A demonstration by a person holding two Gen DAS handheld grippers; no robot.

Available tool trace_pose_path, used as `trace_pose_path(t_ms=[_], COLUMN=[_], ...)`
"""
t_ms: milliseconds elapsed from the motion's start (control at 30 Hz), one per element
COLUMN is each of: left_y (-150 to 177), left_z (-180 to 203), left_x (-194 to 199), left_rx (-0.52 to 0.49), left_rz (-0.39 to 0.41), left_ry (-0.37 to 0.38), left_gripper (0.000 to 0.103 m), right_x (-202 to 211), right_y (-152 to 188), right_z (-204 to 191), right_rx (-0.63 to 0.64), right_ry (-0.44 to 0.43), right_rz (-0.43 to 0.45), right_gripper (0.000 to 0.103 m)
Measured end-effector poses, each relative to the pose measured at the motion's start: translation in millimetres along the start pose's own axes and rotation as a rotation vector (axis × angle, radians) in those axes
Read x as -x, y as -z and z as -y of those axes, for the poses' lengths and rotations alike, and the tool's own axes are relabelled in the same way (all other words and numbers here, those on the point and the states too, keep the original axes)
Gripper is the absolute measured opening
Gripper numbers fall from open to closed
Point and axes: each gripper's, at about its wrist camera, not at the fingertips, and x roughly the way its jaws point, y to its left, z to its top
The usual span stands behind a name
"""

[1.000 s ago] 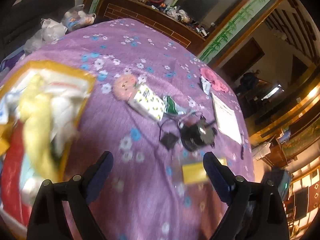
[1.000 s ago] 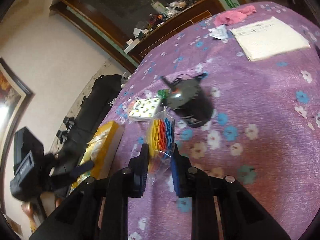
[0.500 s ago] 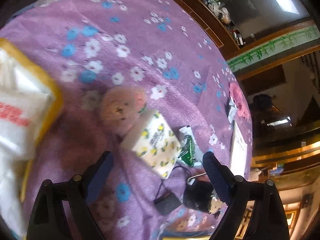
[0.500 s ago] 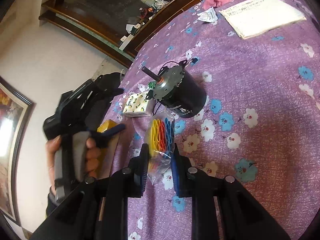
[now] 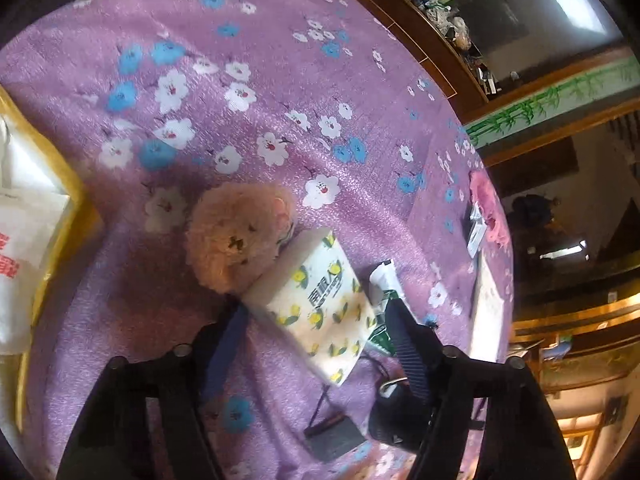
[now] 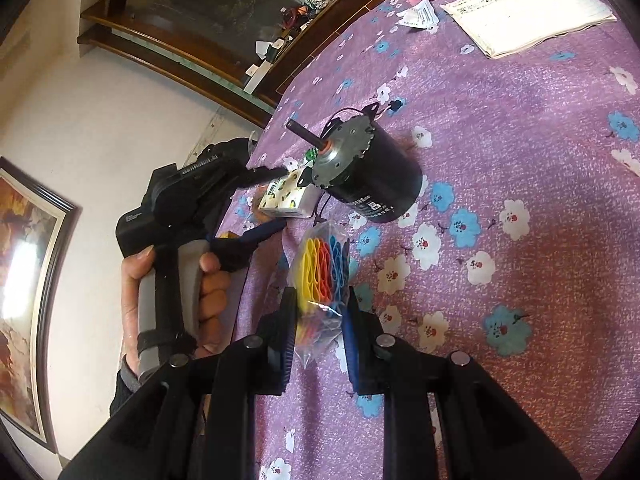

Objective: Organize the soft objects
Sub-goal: 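Grasp the lemon-print tissue pack with left while right holds the rainbow bag, then carry the tissue pack and rainbow bag over the tray with both grippers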

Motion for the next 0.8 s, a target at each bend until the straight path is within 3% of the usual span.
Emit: trace_pose_path(t_ms=[67, 100, 133, 167, 267, 433, 800], left_y=[-0.2, 0.5, 1.6, 3.6, 11.9, 24.7, 90.3], left_z=[2.6, 4.2, 5.4, 5.8, 5.7, 2.9, -50.4], left_x=[-1.7, -2.5, -4.2, -6.7, -3.6, 23.7, 144.1], left_rx=[-0.004, -0.012, -0.019, -0.016, -0.002, 0.004, -0.018], left_rz=[0.007, 0.009, 0.0, -0.023, -0.042, -0.038, 0.025], left_ry=[-0.004, -0.005, -0.007, -0.001, 0.05, 0.102, 0.236], left_gripper=[0.074, 0.067, 0.047, 0.036, 0.028, 0.022, 0.022], right_x=[-1.4, -2.3, -2.7, -3.4, -3.7, -4.2, 4.2], right_y=[-0.2, -0.4, -0.6, -1.5, -1.1, -0.9, 1.7], right_z=[0.3, 0.3, 0.5, 1.4, 1.3, -0.3, -18.8], right_rx=[-0.001, -0.002, -0.003, -0.004, -0.001, 0.01, 0.098], right_ry=[0.002, 0.002, 0.003, 0.002, 0.005, 0.01, 0.01], right_rz=[0.0, -0.001, -0.001, -0.002, -0.002, 0.004, 0.066], right_gripper=[0.02, 0.02, 0.02, 0.02, 0.02, 0.02, 0.021])
